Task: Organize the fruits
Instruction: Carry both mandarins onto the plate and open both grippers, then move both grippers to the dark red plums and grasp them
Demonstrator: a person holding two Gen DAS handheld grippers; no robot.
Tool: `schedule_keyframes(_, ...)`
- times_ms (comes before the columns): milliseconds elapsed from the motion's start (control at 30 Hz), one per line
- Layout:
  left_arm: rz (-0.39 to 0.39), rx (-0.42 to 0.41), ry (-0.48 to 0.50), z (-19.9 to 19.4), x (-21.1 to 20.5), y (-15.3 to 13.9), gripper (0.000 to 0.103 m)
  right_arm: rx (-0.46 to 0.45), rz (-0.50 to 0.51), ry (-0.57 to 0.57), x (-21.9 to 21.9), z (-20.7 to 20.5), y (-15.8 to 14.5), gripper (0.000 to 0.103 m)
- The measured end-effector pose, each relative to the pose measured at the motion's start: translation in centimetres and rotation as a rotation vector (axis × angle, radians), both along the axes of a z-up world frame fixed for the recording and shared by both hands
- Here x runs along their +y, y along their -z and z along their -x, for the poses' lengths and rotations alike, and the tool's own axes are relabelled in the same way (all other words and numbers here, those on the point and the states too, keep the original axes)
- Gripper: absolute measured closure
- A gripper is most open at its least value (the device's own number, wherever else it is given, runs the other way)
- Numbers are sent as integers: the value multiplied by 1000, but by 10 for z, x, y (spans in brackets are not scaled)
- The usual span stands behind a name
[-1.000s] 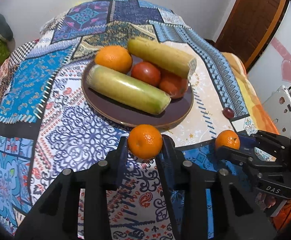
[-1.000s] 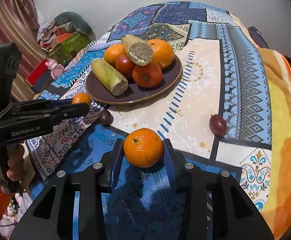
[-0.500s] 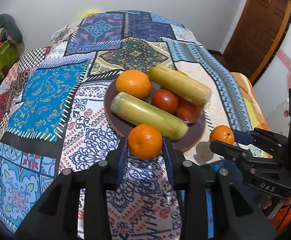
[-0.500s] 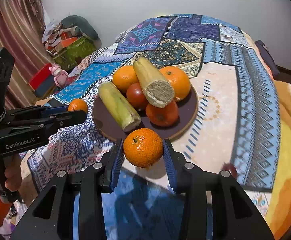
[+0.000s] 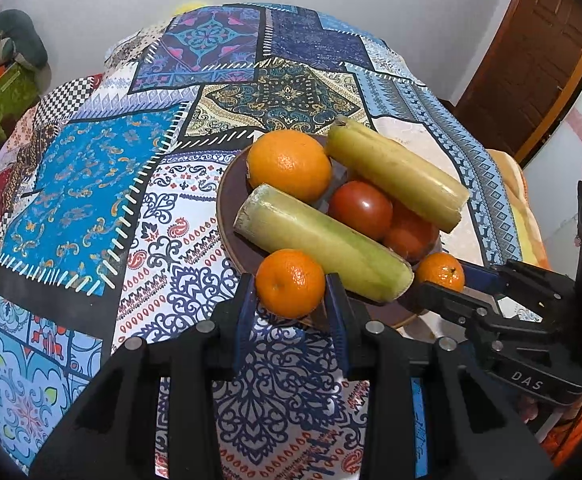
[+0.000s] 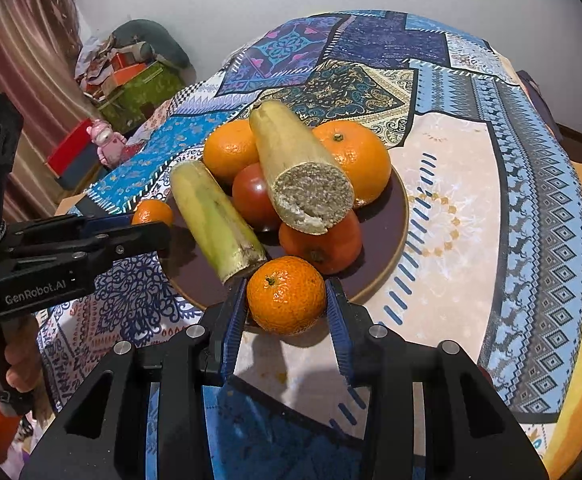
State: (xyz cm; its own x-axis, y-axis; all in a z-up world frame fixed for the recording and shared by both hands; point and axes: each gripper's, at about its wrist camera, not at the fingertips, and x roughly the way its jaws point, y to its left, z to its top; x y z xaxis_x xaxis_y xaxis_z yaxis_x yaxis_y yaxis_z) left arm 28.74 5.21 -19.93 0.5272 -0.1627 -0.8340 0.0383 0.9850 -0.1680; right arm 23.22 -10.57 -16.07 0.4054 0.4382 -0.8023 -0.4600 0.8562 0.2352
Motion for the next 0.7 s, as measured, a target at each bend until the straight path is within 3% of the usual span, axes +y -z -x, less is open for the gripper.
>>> schedule_keyframes(367,-8,35,17,0,-5,7,68,7,-2,2,1,-2,4,66)
schedule_keyframes(567,-10,32,19,5,-9,0,64,-28,-13,21,-6,2,-5,46)
schedule_keyframes(700,-40,7,22,12,-13,-12,59,-54,-20,35,-16,7,-18,45)
